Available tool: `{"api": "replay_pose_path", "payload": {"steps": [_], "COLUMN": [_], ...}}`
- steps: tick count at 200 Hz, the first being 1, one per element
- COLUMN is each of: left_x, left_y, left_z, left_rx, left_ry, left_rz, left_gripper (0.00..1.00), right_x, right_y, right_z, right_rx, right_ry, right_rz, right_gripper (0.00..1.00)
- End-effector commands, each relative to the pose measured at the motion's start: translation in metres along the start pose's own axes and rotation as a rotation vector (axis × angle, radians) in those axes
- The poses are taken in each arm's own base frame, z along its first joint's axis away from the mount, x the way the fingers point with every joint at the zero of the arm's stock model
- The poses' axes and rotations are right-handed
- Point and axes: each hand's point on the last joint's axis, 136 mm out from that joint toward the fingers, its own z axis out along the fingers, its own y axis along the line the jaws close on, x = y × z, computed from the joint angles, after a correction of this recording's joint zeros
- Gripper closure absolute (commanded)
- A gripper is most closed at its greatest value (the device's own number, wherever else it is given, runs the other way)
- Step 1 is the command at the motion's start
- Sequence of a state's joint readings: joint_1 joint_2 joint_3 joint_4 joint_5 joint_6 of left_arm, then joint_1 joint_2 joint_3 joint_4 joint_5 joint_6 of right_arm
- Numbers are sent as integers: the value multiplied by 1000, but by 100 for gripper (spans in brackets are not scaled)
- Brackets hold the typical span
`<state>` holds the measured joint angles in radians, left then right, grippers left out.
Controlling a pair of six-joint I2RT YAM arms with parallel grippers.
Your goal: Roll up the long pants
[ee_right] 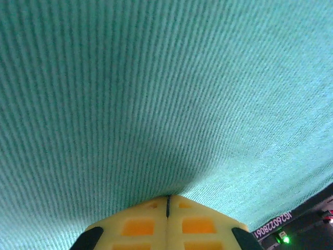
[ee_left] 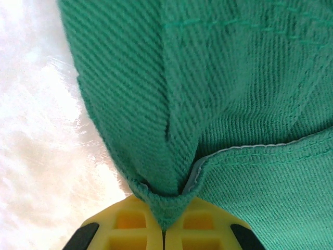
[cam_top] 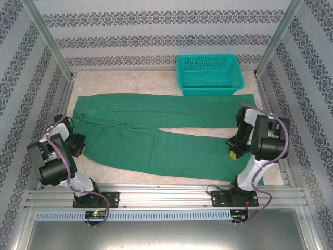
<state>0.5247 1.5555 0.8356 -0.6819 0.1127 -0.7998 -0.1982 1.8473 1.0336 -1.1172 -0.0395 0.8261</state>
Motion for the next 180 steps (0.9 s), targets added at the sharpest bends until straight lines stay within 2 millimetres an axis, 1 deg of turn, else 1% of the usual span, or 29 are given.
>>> {"api": "replay_pose_path", "payload": {"steps": [1, 8, 17, 28, 46, 61, 77, 98, 104, 117, 127, 158, 169, 180], "left_x": [-12, -12, -13, -14, -16, -17, -17, -15, -15, -16, -15, -13, -13, -14], "left_y": [-7, -7, -9, -10, -11, -13, -14, -15, -16, -18, -19, -18, -18, -20], "left_z": [6, 6, 6, 5, 4, 3, 3, 4, 4, 4, 4, 5, 4, 2], "left_rx": [25, 26, 30, 32, 27, 27, 24, 23, 23, 23, 20, 25, 28, 34], "left_ry": [-40, -39, -43, -50, -65, -77, -82, -87, -89, -97, -99, -103, -106, -107], "left_rz": [2, 1, -2, -9, -6, 2, 8, 19, 23, 34, 40, 49, 51, 57], "left_gripper": [100, 100, 100, 100, 100, 100, 100, 100, 100, 100, 100, 100, 100, 100], "right_x": [-61, -64, -67, -67, -66, -65, -63, -61, -63, -69, -76, -97, -103, -104], "right_y": [65, 64, 69, 68, 67, 65, 61, 57, 58, 62, 66, 89, 90, 81], "right_z": [-1, -1, 8, 7, 8, 4, -6, -34, -43, -57, -62, -75, -80, -86], "right_rx": [-156, -120, -113, -82, -107, -130, -149, -160, -165, -176, -173, -191, -179, -170], "right_ry": [-184, -178, -156, -159, -162, -177, -219, -313, -353, -404, -421, -453, -462, -469], "right_rz": [-40, -22, -37, -35, -17, -4, 1, -19, -29, -46, -53, -70, -68, -57], "right_gripper": [100, 100, 100, 100, 100, 100, 100, 100, 100, 100, 100, 100, 100, 100]}}
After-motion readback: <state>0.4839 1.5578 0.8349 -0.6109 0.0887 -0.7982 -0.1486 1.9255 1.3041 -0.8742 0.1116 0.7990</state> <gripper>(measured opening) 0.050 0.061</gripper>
